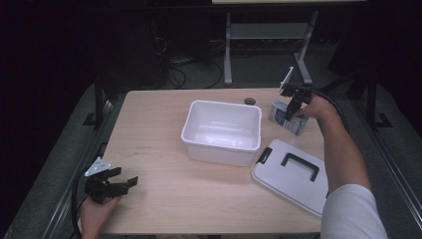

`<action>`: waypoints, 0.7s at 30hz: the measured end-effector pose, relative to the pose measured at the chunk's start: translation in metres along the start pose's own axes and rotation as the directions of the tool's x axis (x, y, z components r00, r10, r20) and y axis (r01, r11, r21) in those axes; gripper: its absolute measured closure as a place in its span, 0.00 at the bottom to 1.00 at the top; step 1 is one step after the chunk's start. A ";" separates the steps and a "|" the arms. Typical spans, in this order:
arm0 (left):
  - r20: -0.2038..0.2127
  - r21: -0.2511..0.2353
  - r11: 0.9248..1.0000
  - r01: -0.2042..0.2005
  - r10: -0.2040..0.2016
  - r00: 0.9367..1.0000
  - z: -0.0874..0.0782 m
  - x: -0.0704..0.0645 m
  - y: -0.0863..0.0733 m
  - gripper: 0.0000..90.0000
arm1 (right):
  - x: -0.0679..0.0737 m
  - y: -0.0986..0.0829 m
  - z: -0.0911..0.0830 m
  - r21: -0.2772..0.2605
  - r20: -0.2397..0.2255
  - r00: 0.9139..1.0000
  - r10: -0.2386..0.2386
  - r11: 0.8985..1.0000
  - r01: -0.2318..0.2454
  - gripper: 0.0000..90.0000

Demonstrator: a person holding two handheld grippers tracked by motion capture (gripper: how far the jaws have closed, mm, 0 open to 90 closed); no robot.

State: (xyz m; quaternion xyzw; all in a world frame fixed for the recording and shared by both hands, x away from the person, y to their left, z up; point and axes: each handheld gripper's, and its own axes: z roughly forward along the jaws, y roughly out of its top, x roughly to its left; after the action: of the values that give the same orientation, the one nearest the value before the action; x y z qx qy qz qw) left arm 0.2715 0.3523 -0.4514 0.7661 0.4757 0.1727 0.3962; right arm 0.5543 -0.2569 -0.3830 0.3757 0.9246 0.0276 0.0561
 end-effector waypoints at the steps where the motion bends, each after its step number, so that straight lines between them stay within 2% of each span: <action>1: 0.001 -0.002 1.000 0.001 -0.001 1.000 0.000 0.000 0.000 0.19 | 0.001 0.001 0.001 0.000 0.001 1.000 -0.002 1.000 0.002 0.46; 8: -0.003 0.001 1.000 -0.005 0.005 1.000 -0.001 0.001 -0.001 0.19 | 0.004 0.002 0.003 0.011 0.019 1.000 -0.014 1.000 0.013 0.57; 16: -0.002 -0.001 1.000 0.001 -0.001 1.000 0.000 0.000 0.000 0.19 | 0.004 0.001 0.000 0.012 0.005 1.000 -0.009 1.000 0.009 0.61; 21: -0.001 0.002 1.000 -0.001 0.001 1.000 0.000 0.000 0.000 0.19 | 0.006 0.000 0.000 0.013 -0.002 1.000 -0.027 1.000 0.027 0.61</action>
State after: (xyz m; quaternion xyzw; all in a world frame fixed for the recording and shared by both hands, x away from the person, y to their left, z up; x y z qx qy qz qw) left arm 0.2715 0.3524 -0.4513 0.7666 0.4755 0.1728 0.3953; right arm 0.5498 -0.2525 -0.3836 0.3637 0.9297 0.0210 0.0533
